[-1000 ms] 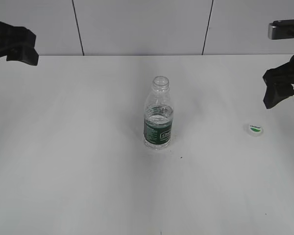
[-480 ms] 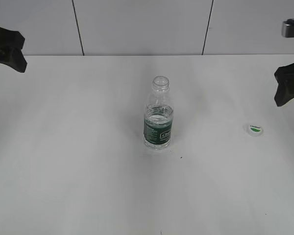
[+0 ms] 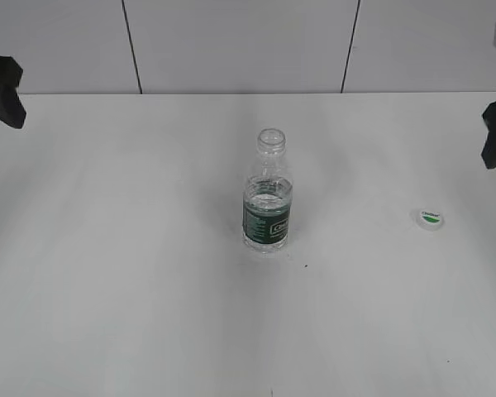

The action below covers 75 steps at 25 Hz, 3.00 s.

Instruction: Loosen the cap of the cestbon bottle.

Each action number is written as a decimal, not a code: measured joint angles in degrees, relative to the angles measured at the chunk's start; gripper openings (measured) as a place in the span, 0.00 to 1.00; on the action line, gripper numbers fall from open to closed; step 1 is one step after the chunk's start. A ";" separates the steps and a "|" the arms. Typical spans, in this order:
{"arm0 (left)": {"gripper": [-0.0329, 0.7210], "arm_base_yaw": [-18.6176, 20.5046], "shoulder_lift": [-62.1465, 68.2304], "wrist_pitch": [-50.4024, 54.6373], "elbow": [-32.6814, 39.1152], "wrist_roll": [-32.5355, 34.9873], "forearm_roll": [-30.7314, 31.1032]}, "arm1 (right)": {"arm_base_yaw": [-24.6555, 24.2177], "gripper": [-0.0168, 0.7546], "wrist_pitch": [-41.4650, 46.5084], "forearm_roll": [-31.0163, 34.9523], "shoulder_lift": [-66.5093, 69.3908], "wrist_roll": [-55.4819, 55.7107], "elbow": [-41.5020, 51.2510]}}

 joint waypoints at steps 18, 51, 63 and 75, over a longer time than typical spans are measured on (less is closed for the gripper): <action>0.74 0.00 -23.13 8.33 1.88 0.04 0.49 | 0.00 0.76 10.11 -1.04 -20.90 -0.92 0.30; 0.72 0.00 -86.60 10.70 34.20 1.32 -3.55 | 0.00 0.76 7.19 0.18 -82.38 -1.17 32.78; 0.71 0.00 -89.38 13.33 37.81 3.44 -3.39 | 0.00 0.76 10.51 3.11 -94.53 -4.25 38.24; 0.71 0.00 -89.38 10.29 40.45 3.81 0.00 | 0.00 0.76 10.66 3.17 -94.53 -5.84 38.24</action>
